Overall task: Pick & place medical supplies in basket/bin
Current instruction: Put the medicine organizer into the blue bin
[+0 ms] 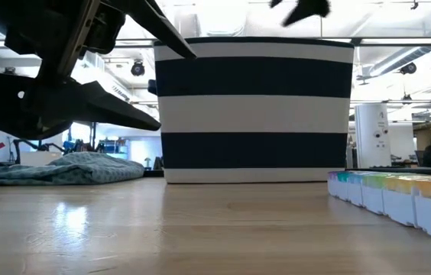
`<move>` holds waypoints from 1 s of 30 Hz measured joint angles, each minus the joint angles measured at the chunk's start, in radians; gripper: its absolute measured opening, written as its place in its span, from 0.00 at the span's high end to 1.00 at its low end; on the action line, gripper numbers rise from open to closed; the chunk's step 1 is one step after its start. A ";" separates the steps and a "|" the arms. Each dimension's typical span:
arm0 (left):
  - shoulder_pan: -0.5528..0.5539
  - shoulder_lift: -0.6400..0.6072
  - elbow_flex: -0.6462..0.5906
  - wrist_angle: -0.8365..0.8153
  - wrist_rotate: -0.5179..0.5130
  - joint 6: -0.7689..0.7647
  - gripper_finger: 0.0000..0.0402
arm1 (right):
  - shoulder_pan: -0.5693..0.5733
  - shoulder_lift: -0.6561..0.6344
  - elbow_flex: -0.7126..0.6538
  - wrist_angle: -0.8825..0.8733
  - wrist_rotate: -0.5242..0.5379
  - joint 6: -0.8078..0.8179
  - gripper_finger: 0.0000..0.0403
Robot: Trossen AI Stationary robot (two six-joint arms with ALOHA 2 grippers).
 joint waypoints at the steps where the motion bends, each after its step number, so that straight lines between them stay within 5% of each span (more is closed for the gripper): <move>1: 0.000 0.000 0.000 0.000 0.000 0.000 0.32 | 0.035 -0.006 -0.001 -0.072 -0.009 0.069 0.21; 8: 0.002 0.000 -0.007 -0.001 0.024 0.047 0.32 | 0.338 -0.028 -0.085 -0.494 -0.015 0.607 0.24; 12: 0.043 0.000 -0.010 0.030 0.227 0.204 0.32 | 0.522 -0.039 -0.205 -0.451 -0.099 0.807 0.25; 15: 0.084 0.000 -0.003 0.032 0.382 0.333 0.32 | 0.626 -0.036 -0.318 -0.344 -0.158 0.951 0.24; 21: 0.172 0.000 0.000 0.071 0.504 0.500 0.32 | 0.734 -0.035 -0.600 0.049 -0.238 1.160 0.24; 25: 0.206 0.000 0.001 0.072 0.513 0.502 0.32 | 0.742 -0.035 -0.769 0.310 -0.276 1.275 0.23; 30: 0.232 0.000 0.001 0.076 0.515 0.502 0.32 | 0.748 -0.011 -0.922 0.619 -0.167 1.417 0.23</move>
